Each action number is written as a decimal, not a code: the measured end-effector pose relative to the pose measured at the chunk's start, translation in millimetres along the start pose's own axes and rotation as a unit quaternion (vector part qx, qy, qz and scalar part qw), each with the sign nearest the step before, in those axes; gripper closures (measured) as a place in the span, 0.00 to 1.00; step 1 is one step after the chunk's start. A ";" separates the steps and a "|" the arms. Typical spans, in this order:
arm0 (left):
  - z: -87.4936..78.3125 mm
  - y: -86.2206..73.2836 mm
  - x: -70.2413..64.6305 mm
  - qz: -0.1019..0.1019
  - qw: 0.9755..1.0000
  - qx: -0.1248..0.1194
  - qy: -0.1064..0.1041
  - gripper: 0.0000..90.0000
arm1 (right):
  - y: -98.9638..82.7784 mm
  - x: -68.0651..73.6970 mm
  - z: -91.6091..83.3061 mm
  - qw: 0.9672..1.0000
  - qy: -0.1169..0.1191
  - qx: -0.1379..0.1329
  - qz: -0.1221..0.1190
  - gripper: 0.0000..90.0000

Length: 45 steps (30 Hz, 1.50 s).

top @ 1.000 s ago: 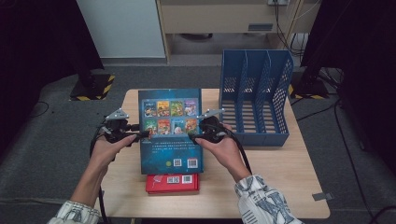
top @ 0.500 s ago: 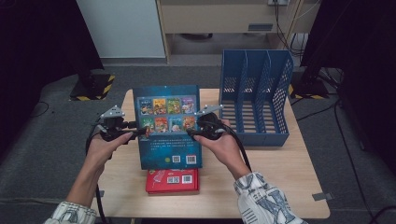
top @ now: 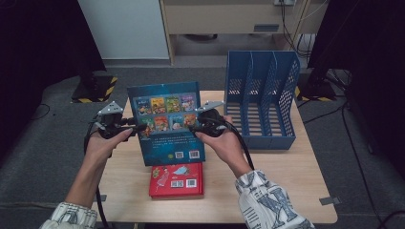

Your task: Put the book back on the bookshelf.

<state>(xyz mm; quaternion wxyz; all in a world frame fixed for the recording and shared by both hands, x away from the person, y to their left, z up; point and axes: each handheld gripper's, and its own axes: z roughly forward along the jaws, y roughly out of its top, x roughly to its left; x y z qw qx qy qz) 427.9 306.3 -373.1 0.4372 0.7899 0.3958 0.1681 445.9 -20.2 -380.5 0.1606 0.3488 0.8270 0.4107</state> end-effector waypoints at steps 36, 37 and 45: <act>3.8 8.0 1.8 -0.006 0.998 -0.066 0.010 0.40 | -9.9 17.5 -27.5 0.999 0.011 -0.050 -0.014 0.77; 3.8 8.1 2.1 -0.005 0.998 -0.065 0.011 0.40 | -10.5 19.0 -28.1 0.998 0.010 -0.051 -0.017 0.77; 4.2 8.7 -1.0 0.009 0.998 -0.061 0.018 0.31 | -14.3 30.6 -33.1 0.998 0.020 -0.053 -0.025 0.81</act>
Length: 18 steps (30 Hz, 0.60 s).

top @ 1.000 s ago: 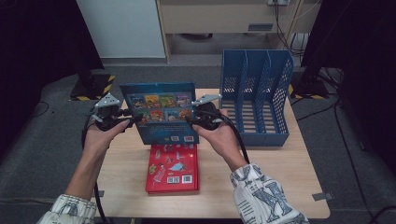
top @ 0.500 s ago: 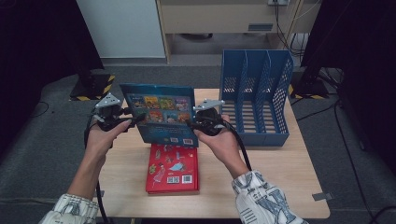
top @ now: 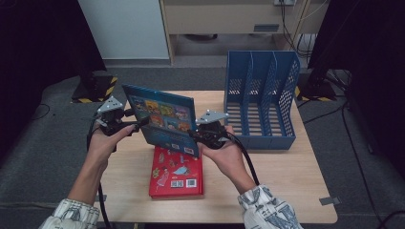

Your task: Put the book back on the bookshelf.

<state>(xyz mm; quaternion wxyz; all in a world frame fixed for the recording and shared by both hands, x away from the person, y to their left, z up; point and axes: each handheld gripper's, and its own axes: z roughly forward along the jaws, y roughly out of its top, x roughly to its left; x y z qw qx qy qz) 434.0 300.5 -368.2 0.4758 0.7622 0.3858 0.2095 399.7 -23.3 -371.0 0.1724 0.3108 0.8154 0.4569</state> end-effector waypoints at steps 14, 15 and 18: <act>1.5 1.2 -0.7 -0.003 1.000 -0.002 0.003 0.26 | -2.7 11.1 -3.7 0.999 0.029 -0.003 -0.025 0.79; 1.0 0.9 -0.4 -0.002 1.000 -0.002 0.001 0.26 | -2.3 10.4 -2.8 0.999 0.032 -0.006 -0.026 0.78; 0.8 0.7 -0.6 -0.001 1.000 -0.003 0.001 0.26 | -0.4 11.9 -1.2 0.999 0.040 -0.015 -0.029 0.69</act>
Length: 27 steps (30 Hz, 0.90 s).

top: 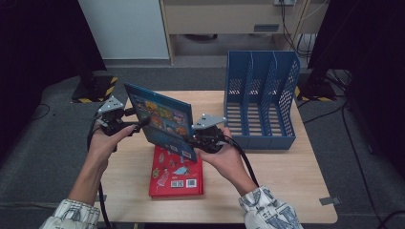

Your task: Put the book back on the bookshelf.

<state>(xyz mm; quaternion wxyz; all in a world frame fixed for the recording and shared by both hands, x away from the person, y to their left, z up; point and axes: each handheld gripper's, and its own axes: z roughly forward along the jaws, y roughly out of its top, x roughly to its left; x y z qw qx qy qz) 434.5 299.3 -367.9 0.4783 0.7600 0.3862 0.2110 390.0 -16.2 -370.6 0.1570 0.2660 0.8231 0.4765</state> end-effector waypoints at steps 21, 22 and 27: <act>0.3 -0.4 -2.0 0.000 1.000 -0.001 0.005 0.30 | 26.2 -12.3 -1.7 0.999 0.027 -0.047 -0.006 0.76; 0.3 -0.4 -2.0 0.000 1.000 -0.001 0.005 0.30 | 26.2 -12.3 -1.7 0.999 0.027 -0.047 -0.006 0.76; -0.5 -0.1 -3.9 0.006 1.000 0.002 -0.002 0.30 | 29.1 -13.5 -4.1 0.998 0.036 -0.055 -0.001 0.83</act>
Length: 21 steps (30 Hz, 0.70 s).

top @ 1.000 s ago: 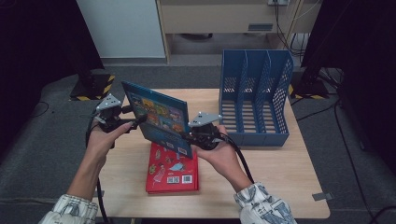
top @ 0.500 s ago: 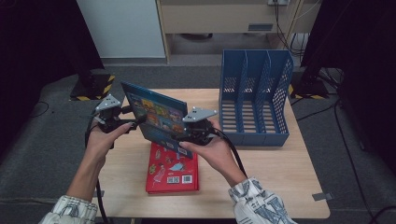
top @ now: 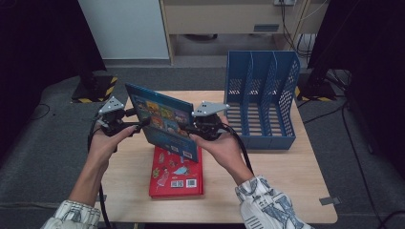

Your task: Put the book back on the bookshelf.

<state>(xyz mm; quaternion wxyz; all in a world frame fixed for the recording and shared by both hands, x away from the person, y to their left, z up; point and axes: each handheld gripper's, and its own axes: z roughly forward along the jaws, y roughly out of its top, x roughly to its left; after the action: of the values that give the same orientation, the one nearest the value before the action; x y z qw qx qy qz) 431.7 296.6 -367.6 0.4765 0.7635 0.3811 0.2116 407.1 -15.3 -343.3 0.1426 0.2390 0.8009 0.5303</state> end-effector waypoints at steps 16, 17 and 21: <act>3.9 1.2 -8.3 0.007 1.000 -0.002 -0.012 0.29 | 7.2 4.8 -4.6 0.999 0.020 -0.026 -0.019 0.72; 4.3 1.6 -9.0 0.009 1.000 -0.001 -0.012 0.29 | 7.7 5.4 -4.1 0.999 0.022 -0.027 -0.017 0.65; 3.9 2.0 -10.5 0.008 1.000 0.002 -0.012 0.29 | 9.9 5.5 -3.0 0.999 0.031 -0.030 -0.017 0.56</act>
<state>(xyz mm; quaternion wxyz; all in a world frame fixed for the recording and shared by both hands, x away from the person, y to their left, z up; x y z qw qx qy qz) 428.7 285.7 -367.2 0.4783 0.7698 0.3692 0.2055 403.3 -11.5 -332.9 0.1339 0.2044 0.7926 0.5587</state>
